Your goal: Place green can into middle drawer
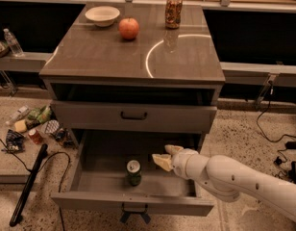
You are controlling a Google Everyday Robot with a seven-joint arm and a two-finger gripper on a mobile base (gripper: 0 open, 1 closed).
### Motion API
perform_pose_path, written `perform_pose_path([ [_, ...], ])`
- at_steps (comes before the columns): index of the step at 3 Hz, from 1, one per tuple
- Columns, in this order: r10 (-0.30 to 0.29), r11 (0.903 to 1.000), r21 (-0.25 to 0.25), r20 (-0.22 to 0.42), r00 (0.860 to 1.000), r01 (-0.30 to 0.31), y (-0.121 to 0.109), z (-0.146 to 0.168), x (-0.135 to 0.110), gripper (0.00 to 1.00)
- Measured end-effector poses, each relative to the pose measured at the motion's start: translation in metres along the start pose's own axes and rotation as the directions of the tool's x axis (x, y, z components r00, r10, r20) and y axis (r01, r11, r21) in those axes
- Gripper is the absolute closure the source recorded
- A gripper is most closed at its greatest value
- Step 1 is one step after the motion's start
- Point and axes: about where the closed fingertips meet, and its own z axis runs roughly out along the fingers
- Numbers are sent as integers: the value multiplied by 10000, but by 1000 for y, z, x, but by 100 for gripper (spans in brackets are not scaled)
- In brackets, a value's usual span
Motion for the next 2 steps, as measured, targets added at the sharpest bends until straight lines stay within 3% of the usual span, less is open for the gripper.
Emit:
perform_pose_path([
  [1,16,10000,-42,-4,10000,-16,2,2,1,14],
  [2,12,10000,-63,-4,10000,-12,3,2,1,0],
])
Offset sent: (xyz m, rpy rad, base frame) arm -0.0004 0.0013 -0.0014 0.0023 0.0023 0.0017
